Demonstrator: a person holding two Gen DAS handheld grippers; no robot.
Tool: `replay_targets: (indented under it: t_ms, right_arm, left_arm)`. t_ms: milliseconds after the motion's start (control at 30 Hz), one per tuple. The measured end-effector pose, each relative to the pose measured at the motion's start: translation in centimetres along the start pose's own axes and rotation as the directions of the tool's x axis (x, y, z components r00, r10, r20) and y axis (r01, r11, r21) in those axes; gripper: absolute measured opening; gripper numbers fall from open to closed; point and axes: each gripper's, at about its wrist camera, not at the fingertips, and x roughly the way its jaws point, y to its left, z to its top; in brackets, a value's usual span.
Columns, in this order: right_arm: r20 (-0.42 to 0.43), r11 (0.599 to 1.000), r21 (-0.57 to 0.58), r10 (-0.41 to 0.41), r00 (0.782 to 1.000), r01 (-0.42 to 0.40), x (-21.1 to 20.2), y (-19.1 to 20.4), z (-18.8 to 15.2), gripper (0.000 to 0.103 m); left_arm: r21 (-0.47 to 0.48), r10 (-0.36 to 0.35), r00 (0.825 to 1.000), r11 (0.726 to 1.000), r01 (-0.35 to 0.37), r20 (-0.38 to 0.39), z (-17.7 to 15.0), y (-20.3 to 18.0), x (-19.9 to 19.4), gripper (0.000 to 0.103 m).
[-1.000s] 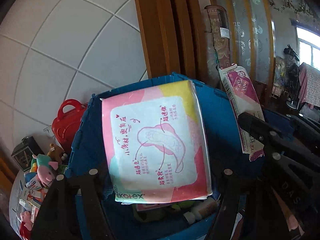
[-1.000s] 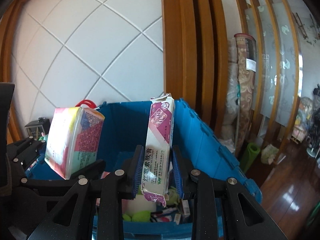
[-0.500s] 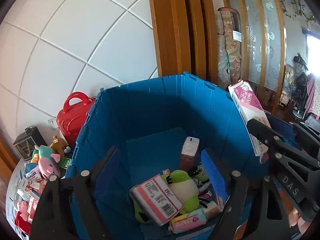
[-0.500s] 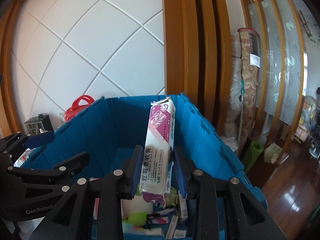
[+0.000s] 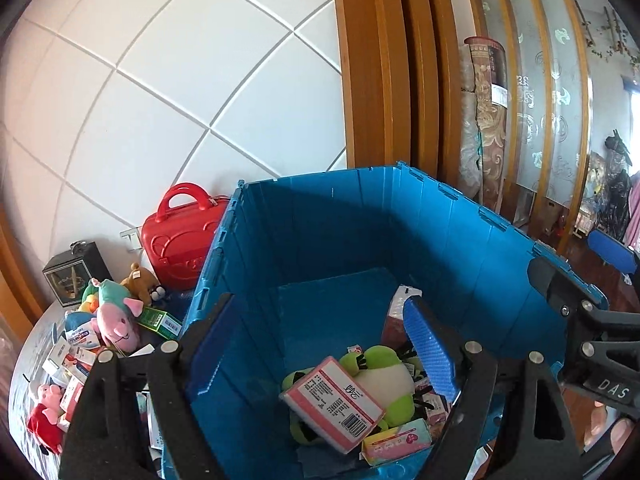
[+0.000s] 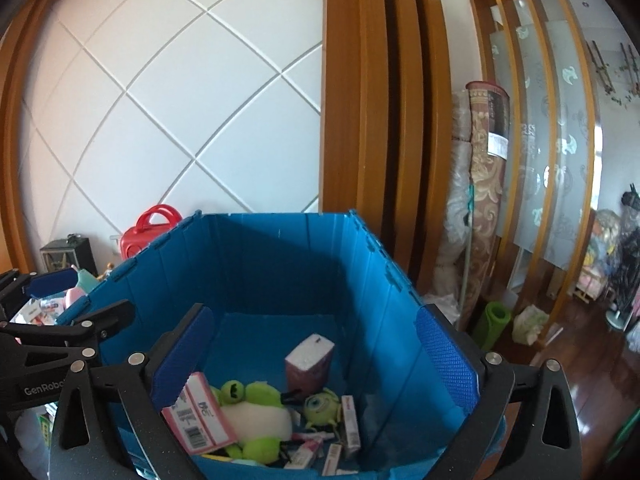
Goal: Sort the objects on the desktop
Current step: 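Withdraw both tools from the crate back toward the heap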
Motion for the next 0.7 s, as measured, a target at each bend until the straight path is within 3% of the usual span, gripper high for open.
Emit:
replay_targets:
  t_ms: [100, 167, 267, 367, 600, 700]
  right_arm:
    - [0.004, 1.0, -0.007, 0.004, 1.0, -0.004, -0.4, 0.6, 0.1, 0.103]
    - [0.006, 1.0, -0.011, 0.022, 1.0, -0.022, -0.7, 1.1, 0.0, 0.103]
    - [0.008, 0.998, -0.028, 0.056, 0.998, -0.056, -1.0, 2.3, -0.2, 0.103]
    - [0.019, 0.995, -0.043, 0.089, 0.996, -0.088, -1.2, 3.7, -0.5, 0.103]
    - [0.017, 0.975, -0.074, 0.209, 0.978, -0.208, -1.1, 8.1, -0.8, 0.103]
    - [0.008, 0.963, -0.093, 0.256, 0.967, -0.254, -1.0, 10.3, -0.9, 0.103]
  left_arm:
    - [-0.029, 0.008, 0.999, 1.0, -0.007, 0.034, -0.2, 1.3, -1.3, 0.086]
    - [-0.048, 0.022, 0.998, 0.999, -0.019, 0.062, -0.4, 2.3, -2.3, 0.094]
    - [-0.072, 0.065, 0.991, 0.996, -0.057, 0.114, -0.9, 3.9, -4.0, 0.101]
    - [-0.089, 0.111, 0.983, 0.991, -0.099, 0.146, -1.6, 5.5, -5.4, 0.102]
    - [-0.171, 0.235, 0.965, 0.962, -0.213, 0.114, -3.5, 11.1, -7.0, 0.102]
    - [-0.2, 0.308, 0.948, 0.937, -0.286, 0.085, -4.8, 14.3, -7.7, 0.102]
